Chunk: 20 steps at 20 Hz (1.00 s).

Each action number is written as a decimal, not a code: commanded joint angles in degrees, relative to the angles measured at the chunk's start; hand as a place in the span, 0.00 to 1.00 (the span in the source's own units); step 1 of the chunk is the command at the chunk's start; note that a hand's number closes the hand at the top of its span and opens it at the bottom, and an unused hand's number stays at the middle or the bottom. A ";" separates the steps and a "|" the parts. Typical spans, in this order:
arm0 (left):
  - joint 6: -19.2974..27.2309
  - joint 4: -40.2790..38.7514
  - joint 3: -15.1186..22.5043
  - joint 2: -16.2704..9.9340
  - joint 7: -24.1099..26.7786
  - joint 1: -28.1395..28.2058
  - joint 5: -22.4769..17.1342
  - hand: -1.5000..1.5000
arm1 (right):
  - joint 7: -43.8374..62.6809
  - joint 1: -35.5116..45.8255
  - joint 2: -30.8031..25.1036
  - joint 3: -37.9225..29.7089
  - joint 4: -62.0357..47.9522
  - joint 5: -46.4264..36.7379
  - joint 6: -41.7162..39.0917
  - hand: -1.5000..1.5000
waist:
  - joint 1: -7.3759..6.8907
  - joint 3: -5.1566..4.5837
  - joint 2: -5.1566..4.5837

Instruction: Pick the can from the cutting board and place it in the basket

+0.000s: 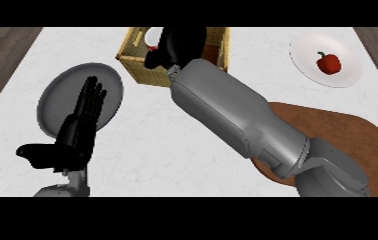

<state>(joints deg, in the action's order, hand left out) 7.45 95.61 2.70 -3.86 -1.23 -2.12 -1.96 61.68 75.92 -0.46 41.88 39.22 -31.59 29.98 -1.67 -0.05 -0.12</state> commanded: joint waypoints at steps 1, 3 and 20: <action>0.84 1.50 -0.26 0.28 -0.87 0.81 0.13 0.50 | 7.04 -0.68 0.44 -2.41 -1.26 -1.16 4.02 1.00 | 0.69 0.03 0.17; -0.37 0.66 0.83 0.22 1.56 2.47 0.74 0.50 | 3.67 -2.54 0.44 -2.89 -2.53 0.61 3.36 0.00 | 0.17 0.01 -0.09; -0.60 0.29 -1.75 -0.31 -0.28 1.01 -0.54 0.50 | 3.25 0.15 -0.10 -3.73 0.24 -10.57 16.24 0.00 | 1.93 0.03 0.46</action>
<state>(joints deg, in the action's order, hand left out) 7.10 97.03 1.97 -3.85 -1.72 -0.59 -2.01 58.93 74.25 -0.47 38.89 38.01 -37.49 41.76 -0.85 -0.02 0.07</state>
